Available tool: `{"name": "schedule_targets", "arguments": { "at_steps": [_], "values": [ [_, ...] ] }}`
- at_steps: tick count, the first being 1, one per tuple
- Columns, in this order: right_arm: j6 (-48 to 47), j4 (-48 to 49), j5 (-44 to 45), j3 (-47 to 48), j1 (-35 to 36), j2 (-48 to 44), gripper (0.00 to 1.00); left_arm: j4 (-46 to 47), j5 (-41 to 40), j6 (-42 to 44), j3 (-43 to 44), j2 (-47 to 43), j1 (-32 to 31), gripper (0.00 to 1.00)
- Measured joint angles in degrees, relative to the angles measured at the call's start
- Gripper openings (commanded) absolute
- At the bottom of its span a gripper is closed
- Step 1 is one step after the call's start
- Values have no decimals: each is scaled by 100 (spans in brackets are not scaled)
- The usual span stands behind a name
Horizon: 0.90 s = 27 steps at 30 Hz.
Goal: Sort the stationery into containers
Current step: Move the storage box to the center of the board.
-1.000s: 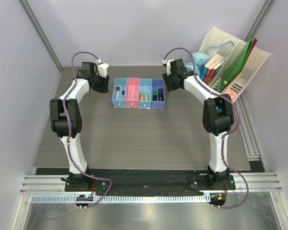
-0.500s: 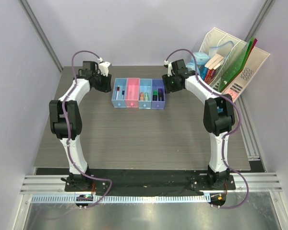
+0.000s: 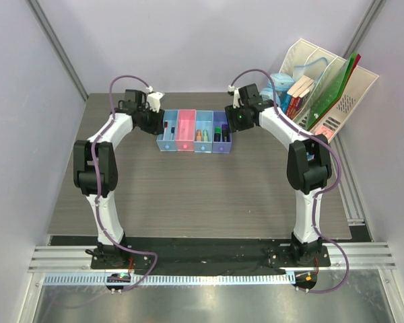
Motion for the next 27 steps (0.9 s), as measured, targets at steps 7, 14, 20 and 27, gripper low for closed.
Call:
{"name": "schedule_targets", "arguments": {
  "at_steps": [7,14,20,27],
  "values": [
    [11,-26,-59,-142,227,-164,53,0,-4,13,-203,2,-79,43],
    [-4,-15,-2,-476,398,-164,53,63,-9,31,-413,2,-168,43],
    [-9,39,39,-763,446,-164,53,87,-7,57,-654,2,-219,43],
    [-9,125,138,-1182,485,-227,54,83,44,61,-863,-31,-271,43]
  ]
}}
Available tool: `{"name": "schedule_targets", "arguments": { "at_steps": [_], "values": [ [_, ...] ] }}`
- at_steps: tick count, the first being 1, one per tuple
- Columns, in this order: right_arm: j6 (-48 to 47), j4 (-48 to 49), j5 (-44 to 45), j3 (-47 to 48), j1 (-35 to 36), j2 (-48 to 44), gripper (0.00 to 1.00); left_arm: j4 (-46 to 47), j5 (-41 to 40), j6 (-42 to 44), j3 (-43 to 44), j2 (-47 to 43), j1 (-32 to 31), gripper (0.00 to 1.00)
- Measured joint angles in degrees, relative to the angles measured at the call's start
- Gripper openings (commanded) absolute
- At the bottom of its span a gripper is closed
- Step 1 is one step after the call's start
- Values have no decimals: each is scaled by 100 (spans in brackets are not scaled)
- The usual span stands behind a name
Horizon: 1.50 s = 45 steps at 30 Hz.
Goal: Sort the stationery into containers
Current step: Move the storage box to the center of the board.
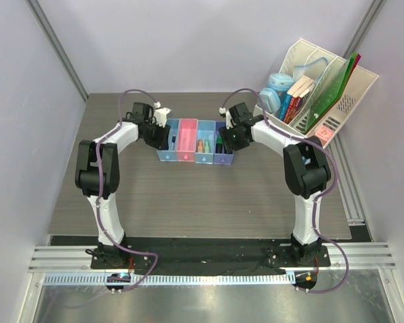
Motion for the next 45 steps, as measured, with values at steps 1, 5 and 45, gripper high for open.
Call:
{"name": "schedule_targets", "arguments": {
  "at_steps": [1,5,45],
  "values": [
    [0,2,11,-83,15,-39,53,-9,13,0,-63,-42,-9,43],
    [-15,-4,46,-372,59,-258,53,-63,68,0,-282,-225,-50,43],
    [-710,-612,837,-765,-1071,-2680,97,-382,-354,201,-1187,-3362,-332,93]
  ]
}}
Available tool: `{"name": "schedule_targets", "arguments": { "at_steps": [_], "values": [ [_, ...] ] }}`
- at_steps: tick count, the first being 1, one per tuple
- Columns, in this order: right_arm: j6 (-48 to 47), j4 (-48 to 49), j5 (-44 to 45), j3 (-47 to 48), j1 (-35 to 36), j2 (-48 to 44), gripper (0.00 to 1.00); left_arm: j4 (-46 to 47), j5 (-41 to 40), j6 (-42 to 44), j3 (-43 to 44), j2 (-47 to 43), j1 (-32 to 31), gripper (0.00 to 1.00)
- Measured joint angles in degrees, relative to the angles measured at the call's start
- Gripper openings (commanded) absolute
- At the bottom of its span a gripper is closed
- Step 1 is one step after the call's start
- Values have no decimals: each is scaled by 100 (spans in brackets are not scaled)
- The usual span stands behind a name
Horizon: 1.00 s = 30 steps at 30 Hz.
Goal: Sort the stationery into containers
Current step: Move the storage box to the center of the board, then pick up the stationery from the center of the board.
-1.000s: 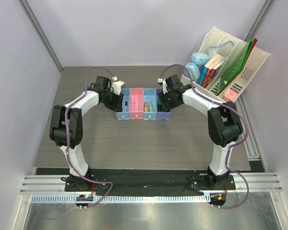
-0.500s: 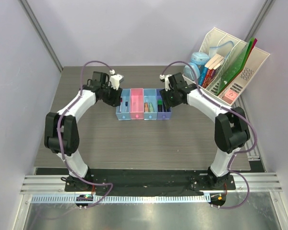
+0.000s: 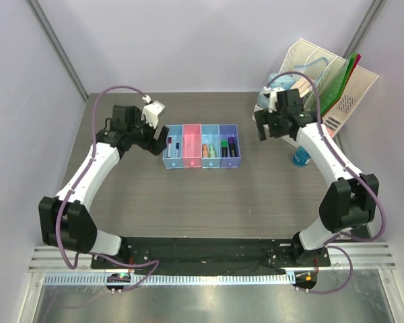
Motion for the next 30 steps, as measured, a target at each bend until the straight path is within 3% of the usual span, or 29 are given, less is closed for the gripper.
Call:
{"name": "schedule_targets", "arguments": {
  "at_steps": [3,11,30],
  "values": [
    [-96,-85,2,-208,-643,-4,97,-44,-116,63,-498,-114,0,100],
    [-179,-157,-79,-610,-1862,-2,97,-63,-343,166,-1259,-560,2,100],
    [83,415,-365,-1429,-2343,284,95,-13,-363,317,-1620,-1137,4,100]
  ]
}}
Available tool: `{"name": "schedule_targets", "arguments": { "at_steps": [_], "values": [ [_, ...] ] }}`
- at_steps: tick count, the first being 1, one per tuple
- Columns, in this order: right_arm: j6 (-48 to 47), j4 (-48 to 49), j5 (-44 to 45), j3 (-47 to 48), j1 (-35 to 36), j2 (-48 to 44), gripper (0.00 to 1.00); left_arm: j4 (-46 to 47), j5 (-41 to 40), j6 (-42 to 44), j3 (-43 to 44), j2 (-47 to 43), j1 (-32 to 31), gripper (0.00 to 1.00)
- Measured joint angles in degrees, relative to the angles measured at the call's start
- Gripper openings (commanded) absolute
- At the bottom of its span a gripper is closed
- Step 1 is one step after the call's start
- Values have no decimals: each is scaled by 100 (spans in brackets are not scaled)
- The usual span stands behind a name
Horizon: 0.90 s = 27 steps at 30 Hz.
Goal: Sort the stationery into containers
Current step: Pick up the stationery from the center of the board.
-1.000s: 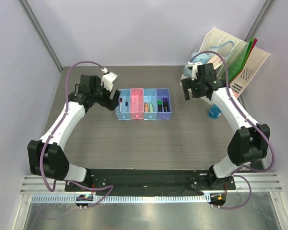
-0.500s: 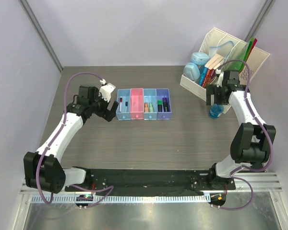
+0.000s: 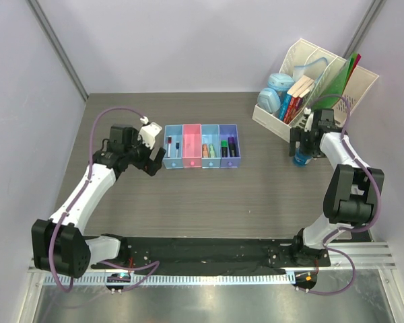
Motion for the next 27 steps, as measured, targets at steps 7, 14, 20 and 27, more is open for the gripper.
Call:
{"name": "schedule_targets", "arguments": {
  "at_steps": [7,14,20,27],
  "values": [
    [26,184,31,-13,-7,68,92,15,9,22,-83,-87,0,100],
    [76,431,186,-7,-7,459,85,28,68,20,-157,-87,0,100],
    [129,546,240,17,-7,603,82,59,74,20,-179,-85,0,100],
    [162,592,304,94,-7,616,68,133,144,9,-181,-52,0,100]
  ]
}}
